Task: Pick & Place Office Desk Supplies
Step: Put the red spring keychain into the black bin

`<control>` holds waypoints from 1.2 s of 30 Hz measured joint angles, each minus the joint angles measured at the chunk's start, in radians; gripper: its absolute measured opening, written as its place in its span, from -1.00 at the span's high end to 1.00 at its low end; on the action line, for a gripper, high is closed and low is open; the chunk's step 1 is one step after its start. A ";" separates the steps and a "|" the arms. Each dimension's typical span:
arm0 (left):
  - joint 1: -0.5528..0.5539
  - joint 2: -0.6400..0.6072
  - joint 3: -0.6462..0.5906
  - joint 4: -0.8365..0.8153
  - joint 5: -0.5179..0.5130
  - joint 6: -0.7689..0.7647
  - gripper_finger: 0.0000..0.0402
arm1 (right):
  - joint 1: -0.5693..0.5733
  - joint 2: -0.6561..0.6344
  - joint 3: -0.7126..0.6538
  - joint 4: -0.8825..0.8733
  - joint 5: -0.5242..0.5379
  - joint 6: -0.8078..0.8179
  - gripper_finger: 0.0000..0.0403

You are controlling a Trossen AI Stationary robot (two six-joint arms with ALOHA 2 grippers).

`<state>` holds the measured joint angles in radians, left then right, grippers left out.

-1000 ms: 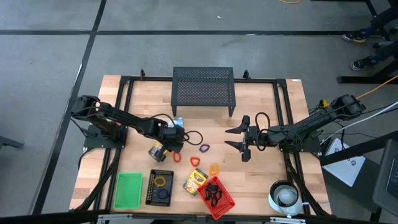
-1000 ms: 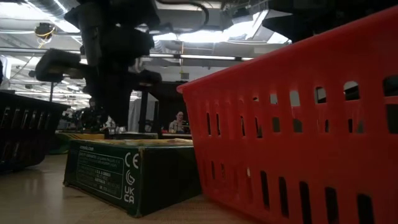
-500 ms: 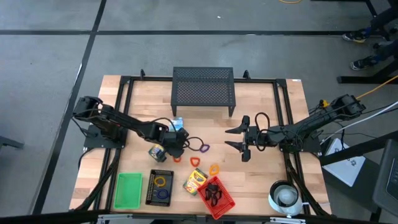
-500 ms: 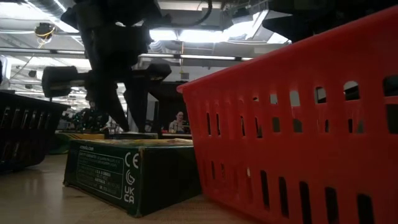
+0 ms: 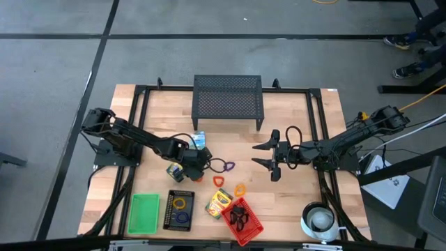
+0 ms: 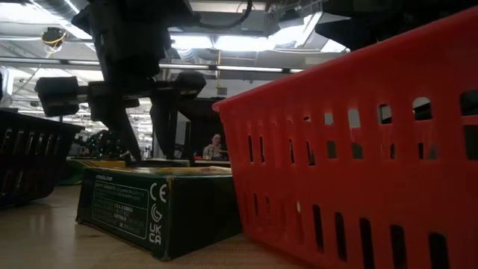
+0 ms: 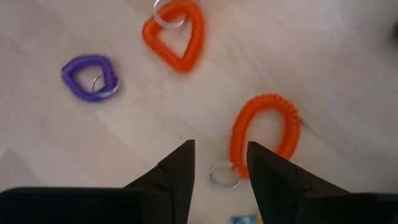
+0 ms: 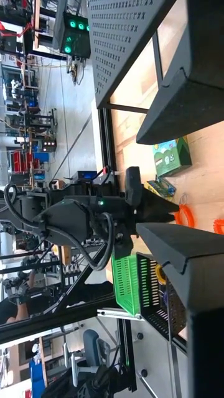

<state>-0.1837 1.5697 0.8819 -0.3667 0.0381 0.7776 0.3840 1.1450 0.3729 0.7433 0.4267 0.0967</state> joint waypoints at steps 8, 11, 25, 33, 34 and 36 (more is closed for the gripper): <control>-0.002 0.092 0.000 0.007 -0.014 0.015 0.41 | 0.000 0.000 0.000 0.000 0.000 0.001 -0.09; -0.002 0.105 0.001 0.013 -0.020 0.026 0.44 | 0.000 0.000 0.000 -0.001 0.001 0.001 -0.09; 0.030 0.093 -0.001 0.023 0.005 -0.076 0.95 | 0.000 0.000 0.000 -0.004 0.003 0.000 -0.09; 0.043 -0.056 -0.001 -0.036 0.008 -0.108 0.97 | 0.000 0.000 0.000 -0.011 0.003 0.000 -0.09; 0.043 -0.081 -0.001 -0.053 0.020 -0.113 0.97 | 0.000 0.000 0.000 -0.011 0.003 0.000 -0.09; 0.043 -0.133 -0.001 -0.089 0.065 -0.127 0.97 | 0.000 0.000 0.000 -0.012 0.003 0.000 -0.09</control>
<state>-0.1410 1.4365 0.8806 -0.4558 0.1026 0.6511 0.3840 1.1446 0.3729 0.7316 0.4297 0.0971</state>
